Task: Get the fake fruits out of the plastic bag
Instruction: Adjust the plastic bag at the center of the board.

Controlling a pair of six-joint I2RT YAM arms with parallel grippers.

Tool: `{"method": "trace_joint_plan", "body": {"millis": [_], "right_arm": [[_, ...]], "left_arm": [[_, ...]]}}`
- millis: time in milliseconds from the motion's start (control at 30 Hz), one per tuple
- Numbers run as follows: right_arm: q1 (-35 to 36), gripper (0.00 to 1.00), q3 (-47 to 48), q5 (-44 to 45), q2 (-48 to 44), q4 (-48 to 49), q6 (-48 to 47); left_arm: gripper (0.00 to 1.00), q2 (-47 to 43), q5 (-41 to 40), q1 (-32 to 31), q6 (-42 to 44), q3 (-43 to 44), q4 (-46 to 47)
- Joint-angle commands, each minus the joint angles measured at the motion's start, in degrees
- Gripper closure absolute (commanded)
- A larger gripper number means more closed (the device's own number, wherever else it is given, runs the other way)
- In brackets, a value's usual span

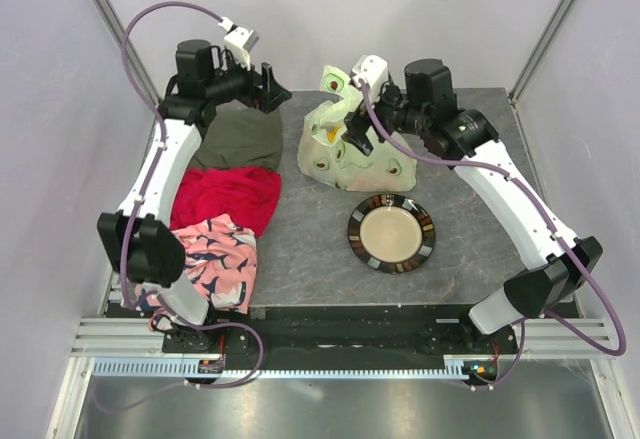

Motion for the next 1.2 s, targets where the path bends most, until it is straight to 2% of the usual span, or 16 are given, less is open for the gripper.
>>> {"method": "trace_joint_plan", "body": {"millis": [0,100,167,233,333,467,667,833,900,933,967,1000,1033,1067,1167], "right_arm": [[2.5,0.06,0.0,0.9,-1.7,1.6,-1.7],[3.6,0.09,-1.3,7.5,-1.9,3.9,1.1],[3.6,0.09,-2.0,15.1,-2.1,6.1,4.2],[3.3,0.08,-2.7,18.6,-2.4,6.9,8.2],[0.2,0.08,-4.2,15.0,-4.3,8.2,12.0],[-5.0,0.06,-5.6,10.3,-5.5,10.4,14.7],[-8.3,0.05,-3.1,8.5,-0.6,10.2,19.8],[-8.5,0.04,-0.1,5.6,4.9,10.7,19.5],[-8.5,0.04,1.7,4.2,6.5,11.4,19.8],[-8.5,0.04,2.3,3.6,8.0,12.1,19.8],[-8.5,0.04,2.9,2.7,8.7,12.8,19.8],[-8.5,0.03,3.1,2.2,9.4,13.6,19.8],[-8.5,0.03,3.4,1.9,10.8,15.0,21.3],[-8.5,0.03,4.5,1.0,11.8,15.7,21.8],[-8.2,0.02,7.4,-0.7,16.1,18.5,23.7]], "left_arm": [[0.08,7.6,4.0,-2.3,2.1,10.1,0.2],[0.1,10.4,5.6,-3.8,0.2,13.8,0.7],[0.11,10.2,7.8,-4.9,-0.7,12.8,1.4],[0.11,8.0,8.6,-5.9,-0.9,10.8,1.9],[0.11,5.0,9.5,-6.1,-3.0,7.5,3.0],[0.1,1.2,12.1,-7.4,-1.1,5.0,3.4],[0.1,1.4,8.6,-14.0,10.5,4.2,-1.4],[0.13,4.0,3.7,-18.5,15.9,4.4,-2.4],[0.24,5.6,2.6,-19.0,16.2,4.7,-2.3],[0.34,5.9,0.2,-19.1,16.3,5.0,-2.4],[0.62,6.3,-1.1,-19.1,15.9,5.3,-2.4],[0.8,6.3,-2.7,-19.0,15.6,5.4,-2.3],[0.93,5.9,-5.7,-19.0,15.1,4.8,-2.3],[0.98,5.1,-6.3,-18.8,13.3,4.2,-2.2],[0.98,0.7,-5.9,-17.8,8.7,-0.5,-1.3]]}}
